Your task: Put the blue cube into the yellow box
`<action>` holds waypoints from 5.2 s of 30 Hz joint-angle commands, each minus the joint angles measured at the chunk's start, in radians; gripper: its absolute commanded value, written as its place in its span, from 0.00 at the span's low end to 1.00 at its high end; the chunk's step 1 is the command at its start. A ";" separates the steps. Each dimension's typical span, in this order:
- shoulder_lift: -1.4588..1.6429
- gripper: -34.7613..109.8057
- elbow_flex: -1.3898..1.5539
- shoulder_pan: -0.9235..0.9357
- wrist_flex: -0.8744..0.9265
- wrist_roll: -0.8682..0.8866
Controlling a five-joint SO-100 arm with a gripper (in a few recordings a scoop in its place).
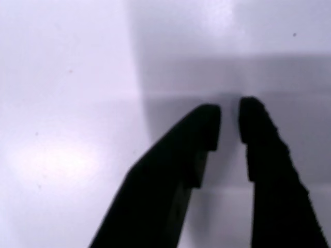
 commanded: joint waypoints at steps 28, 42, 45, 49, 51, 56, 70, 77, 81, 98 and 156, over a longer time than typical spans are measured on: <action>-0.611 0.46 -0.578 -0.034 -0.342 -0.057; -1.313 0.55 -1.270 -0.117 -0.505 0.107; -1.428 0.58 -1.365 -0.146 -0.489 0.152; -1.583 0.60 -1.477 -0.181 -0.453 0.210; -1.654 0.61 -1.525 -0.190 -0.433 0.225; -1.802 0.61 -1.615 -0.204 -0.400 0.249; -2.048 0.61 -1.784 -0.242 -0.422 0.268; -2.106 0.59 -1.815 -0.279 -0.443 0.268; -2.128 0.55 -1.815 -0.299 -0.440 0.272; -2.089 0.31 -1.816 -0.259 -0.374 0.132; -1.189 0.30 -1.261 1.545 -0.178 -0.305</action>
